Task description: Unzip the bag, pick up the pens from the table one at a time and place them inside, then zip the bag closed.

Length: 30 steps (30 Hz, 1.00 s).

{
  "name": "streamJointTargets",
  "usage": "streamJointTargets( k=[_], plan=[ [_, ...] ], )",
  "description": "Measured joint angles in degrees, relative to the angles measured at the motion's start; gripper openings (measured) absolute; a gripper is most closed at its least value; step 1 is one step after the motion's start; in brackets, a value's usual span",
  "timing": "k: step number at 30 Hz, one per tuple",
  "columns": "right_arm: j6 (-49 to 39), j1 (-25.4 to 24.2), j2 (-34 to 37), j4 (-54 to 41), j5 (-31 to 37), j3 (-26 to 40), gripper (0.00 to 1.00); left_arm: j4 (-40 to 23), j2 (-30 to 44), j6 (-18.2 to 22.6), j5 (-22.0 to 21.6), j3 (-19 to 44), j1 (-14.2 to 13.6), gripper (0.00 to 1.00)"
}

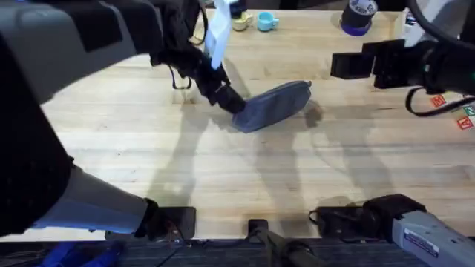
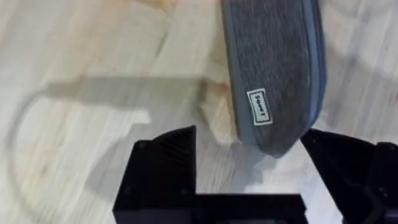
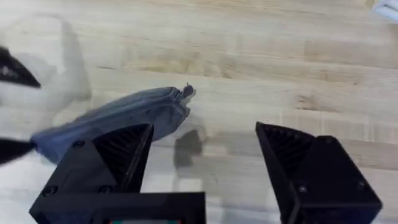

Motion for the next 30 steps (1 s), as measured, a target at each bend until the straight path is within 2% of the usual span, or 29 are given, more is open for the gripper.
streamJointTargets(
  k=[6,16,17,22,30],
  plan=[
    [-1.15,0.04,-2.79,-1.04,0.00,0.00,0.997,-9.17,-1.72,-3.04,-2.36,8.96,0.00,0.995],
    [-1.37,0.04,-3.41,-1.55,0.00,0.00,0.997,-27.97,-9.96,-4.09,-10.39,19.94,0.00,0.995],
    [-1.37,0.04,-3.42,-1.57,0.00,0.00,0.996,-30.23,-12.49,-4.75,-12.06,21.49,0.00,0.995],
    [-1.37,0.04,-3.42,-1.57,0.00,0.00,0.996,-30.08,-17.44,-8.36,-16.46,23.04,0.00,0.995],
    [-1.37,0.04,-3.41,-1.73,0.00,0.00,0.997,-30.21,-22.09,-10.10,-21.69,23.27,0.00,0.995]
  ],
)
